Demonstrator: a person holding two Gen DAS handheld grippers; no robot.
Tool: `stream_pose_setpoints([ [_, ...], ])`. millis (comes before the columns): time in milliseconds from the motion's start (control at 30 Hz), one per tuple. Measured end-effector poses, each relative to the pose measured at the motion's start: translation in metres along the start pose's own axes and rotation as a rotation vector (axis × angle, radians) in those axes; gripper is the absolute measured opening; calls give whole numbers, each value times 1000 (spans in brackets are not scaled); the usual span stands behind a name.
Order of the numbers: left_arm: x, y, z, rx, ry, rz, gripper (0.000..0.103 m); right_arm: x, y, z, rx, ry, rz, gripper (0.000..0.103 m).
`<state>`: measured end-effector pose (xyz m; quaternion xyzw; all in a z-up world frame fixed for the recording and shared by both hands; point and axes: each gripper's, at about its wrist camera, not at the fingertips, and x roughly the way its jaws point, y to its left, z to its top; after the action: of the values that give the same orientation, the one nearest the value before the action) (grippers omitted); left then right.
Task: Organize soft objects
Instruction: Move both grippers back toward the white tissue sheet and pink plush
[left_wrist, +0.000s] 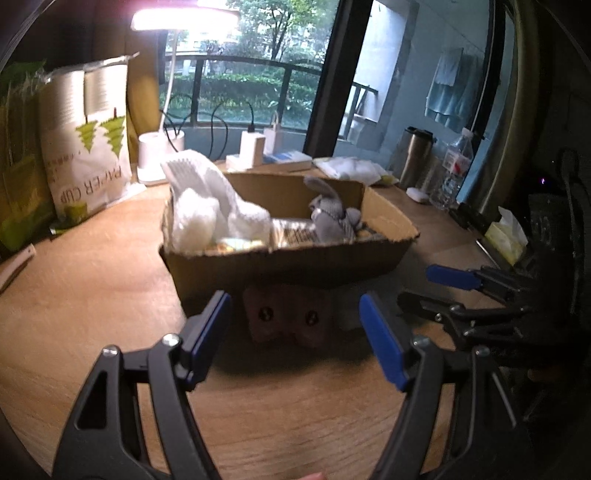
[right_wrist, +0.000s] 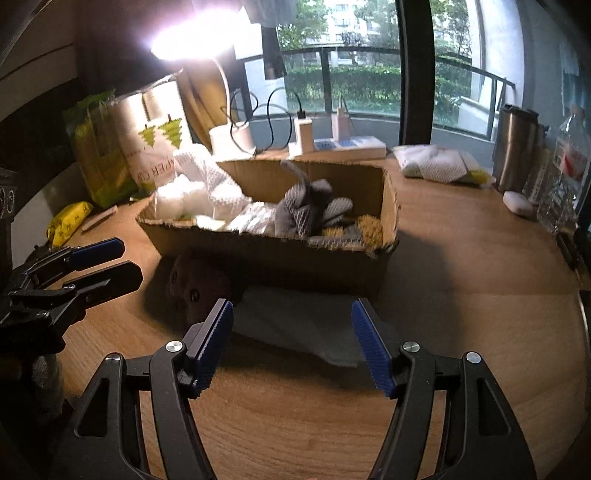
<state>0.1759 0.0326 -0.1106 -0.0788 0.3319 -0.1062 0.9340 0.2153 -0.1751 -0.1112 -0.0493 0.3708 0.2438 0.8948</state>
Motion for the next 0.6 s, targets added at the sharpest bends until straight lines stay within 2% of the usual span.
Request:
stream_pose_setpoints([
  [367, 13, 10, -8, -7, 38, -5, 74, 31, 4, 0, 11, 63, -13, 70],
  [433, 16, 13, -8, -13, 47, -2, 74, 37, 5, 1, 15, 74, -10, 72],
  [500, 19, 15, -7, -16, 51, 3, 74, 43, 4, 3, 16, 82, -12, 80],
  [600, 23, 15, -5, -18, 57, 6, 74, 50, 1, 5, 17, 98, -22, 80],
])
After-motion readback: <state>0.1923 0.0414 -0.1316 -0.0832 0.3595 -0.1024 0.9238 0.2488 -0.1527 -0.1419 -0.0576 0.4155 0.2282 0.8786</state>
